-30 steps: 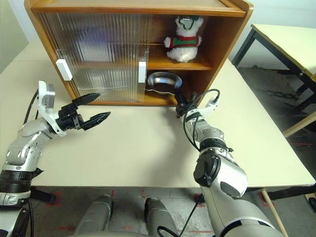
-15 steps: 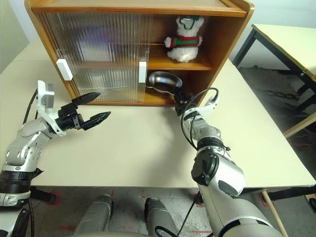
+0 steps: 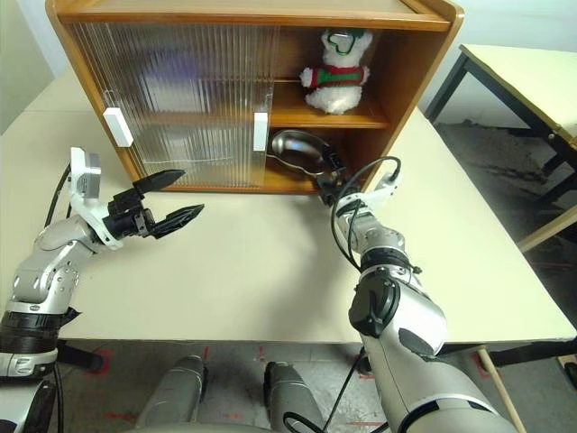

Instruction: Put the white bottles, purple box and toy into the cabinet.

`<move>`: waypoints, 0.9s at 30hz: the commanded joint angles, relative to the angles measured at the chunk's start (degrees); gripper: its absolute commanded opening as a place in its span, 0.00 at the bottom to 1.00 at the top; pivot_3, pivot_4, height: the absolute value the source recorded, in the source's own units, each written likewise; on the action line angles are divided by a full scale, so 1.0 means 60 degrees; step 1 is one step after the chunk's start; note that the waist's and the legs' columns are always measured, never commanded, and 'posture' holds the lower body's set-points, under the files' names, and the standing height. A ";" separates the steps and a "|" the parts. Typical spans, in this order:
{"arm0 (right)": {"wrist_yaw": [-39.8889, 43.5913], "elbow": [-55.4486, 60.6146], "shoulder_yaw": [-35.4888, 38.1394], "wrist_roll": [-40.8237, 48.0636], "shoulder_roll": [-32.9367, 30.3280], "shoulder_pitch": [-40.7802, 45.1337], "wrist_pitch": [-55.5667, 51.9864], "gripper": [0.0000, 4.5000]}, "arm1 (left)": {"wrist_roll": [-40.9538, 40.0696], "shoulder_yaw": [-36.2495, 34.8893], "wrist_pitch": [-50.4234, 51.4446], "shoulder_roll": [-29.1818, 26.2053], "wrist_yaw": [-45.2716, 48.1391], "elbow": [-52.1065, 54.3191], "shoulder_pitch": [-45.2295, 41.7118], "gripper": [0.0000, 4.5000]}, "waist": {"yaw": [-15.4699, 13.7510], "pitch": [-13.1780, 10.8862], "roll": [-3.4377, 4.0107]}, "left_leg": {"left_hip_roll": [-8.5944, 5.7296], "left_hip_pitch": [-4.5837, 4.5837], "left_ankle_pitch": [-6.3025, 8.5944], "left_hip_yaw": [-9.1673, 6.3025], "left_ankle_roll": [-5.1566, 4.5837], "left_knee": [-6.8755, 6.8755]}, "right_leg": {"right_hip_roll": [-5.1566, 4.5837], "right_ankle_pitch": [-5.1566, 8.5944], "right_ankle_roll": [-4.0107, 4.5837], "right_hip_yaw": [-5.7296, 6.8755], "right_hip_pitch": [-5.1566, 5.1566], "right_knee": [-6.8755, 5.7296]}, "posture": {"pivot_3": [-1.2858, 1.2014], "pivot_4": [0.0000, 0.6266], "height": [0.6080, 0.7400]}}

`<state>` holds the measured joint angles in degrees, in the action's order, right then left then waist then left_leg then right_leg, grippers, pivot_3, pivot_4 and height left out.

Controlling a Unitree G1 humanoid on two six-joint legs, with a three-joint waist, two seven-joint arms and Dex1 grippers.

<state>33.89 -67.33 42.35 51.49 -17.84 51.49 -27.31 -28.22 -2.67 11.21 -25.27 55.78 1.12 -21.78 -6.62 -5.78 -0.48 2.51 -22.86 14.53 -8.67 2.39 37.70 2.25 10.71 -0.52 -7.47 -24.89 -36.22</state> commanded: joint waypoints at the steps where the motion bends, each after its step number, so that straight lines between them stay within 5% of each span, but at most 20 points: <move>1: -0.0102 0.0886 0.0131 0.0174 0.0091 -0.0640 -0.0640 1.00 | 0.0047 0.0147 -0.0043 0.0080 0.0088 -0.0146 -0.0057 1.00 | 0.0012 0.0000 0.0000 | -0.0002 0.0000 0.0000 0.0002 0.0000 0.0000 | 0.0000 0.0000 0.0000 0.0002 0.0000 0.0001 | 0.57 0.21 1.00; 11: -0.2136 0.6983 -0.0015 0.1918 0.1493 -0.3516 -0.3474 1.00 | 0.0100 0.0218 -0.0138 0.0194 0.0264 -0.0492 -0.0289 1.00 | 0.0116 -0.0001 0.0000 | -0.0017 0.0005 -0.0003 0.0016 -0.0005 0.0014 | 0.0024 0.0003 0.0000 0.0021 0.0009 0.0000 | 0.56 0.21 1.00; 17: -0.1188 1.1995 -0.4036 -0.0417 0.0905 -0.6100 -0.3187 1.00 | 0.0106 0.0228 -0.0171 0.0175 0.0363 -0.0631 -0.0374 1.00 | 0.0314 -0.0002 0.0002 | -0.0024 0.0006 -0.0002 0.0012 -0.0004 0.0018 | 0.0022 0.0007 -0.0011 0.0030 0.0017 0.0000 | 0.55 0.21 1.00; 21: -0.0680 1.3054 -0.6062 -0.2641 0.0269 -0.6663 -0.1298 1.00 | 0.0119 0.0225 -0.0194 0.0169 0.0415 -0.0725 -0.0442 1.00 | 0.0492 -0.0002 0.0002 | -0.0024 0.0012 -0.0002 0.0002 -0.0003 0.0025 | 0.0017 0.0054 -0.0095 0.0037 0.0030 0.0001 | 0.55 0.21 1.00; 27: -0.1177 1.2959 -0.7626 -0.4957 0.0858 -0.6272 0.1231 0.60 | 0.0135 0.0213 -0.0208 0.0158 0.0415 -0.0721 -0.0433 1.00 | 0.0570 -0.0002 0.0003 | -0.0013 0.0029 -0.0002 -0.0041 -0.0003 0.0014 | 0.0008 0.0049 -0.0110 0.0043 0.0031 -0.0002 | 0.56 0.21 1.00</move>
<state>27.80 11.24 -1.93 25.24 -13.09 12.89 -23.61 -27.98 -1.74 10.32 -24.07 57.92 -2.92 -24.46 -3.20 -5.79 -0.45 2.43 -22.69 14.52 -8.94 2.37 37.78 2.30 11.00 -1.18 -7.19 -24.72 -36.23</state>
